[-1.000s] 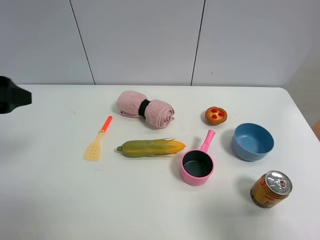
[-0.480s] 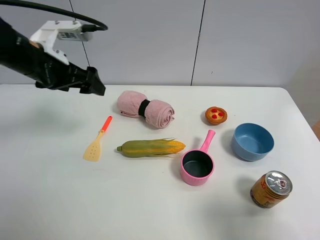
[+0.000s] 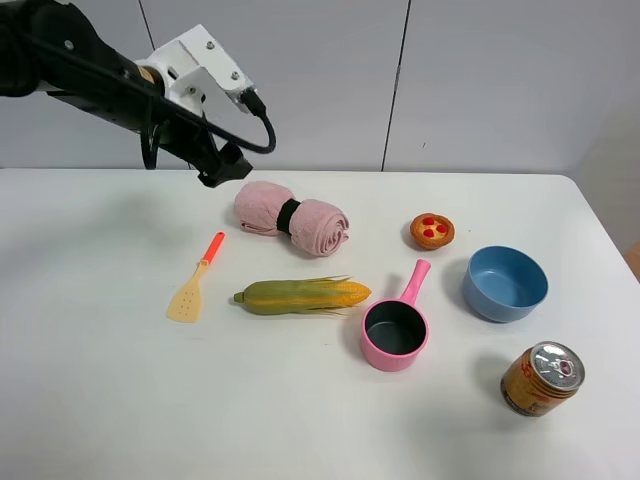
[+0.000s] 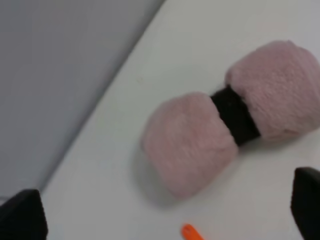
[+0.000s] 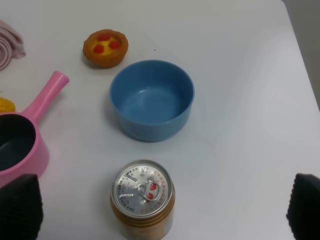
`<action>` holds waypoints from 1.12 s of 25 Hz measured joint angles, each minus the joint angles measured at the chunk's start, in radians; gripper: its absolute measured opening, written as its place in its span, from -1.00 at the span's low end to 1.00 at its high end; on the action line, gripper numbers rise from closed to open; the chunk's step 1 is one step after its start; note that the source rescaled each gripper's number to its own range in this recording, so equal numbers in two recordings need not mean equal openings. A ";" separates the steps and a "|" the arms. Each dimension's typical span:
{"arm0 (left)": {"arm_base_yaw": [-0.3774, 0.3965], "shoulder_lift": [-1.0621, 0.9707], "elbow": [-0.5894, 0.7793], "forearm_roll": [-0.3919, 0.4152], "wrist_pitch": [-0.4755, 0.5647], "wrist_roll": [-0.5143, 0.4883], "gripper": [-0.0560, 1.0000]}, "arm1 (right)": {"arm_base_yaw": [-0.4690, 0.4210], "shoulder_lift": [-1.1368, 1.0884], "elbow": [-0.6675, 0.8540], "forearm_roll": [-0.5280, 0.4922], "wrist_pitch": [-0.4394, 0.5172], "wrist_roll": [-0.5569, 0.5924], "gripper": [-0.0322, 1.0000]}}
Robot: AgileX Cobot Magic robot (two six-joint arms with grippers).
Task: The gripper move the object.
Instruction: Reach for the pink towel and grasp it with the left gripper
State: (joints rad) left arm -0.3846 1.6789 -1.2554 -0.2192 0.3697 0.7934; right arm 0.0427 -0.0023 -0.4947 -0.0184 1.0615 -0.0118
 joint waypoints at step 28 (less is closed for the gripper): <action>-0.062 0.361 -0.152 -0.187 -0.160 0.173 0.89 | 0.000 0.000 0.000 0.000 0.000 0.000 1.00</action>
State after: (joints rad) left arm -0.4461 2.0401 -1.4077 -0.4057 0.2096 0.9665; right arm 0.0427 -0.0023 -0.4947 -0.0184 1.0615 -0.0118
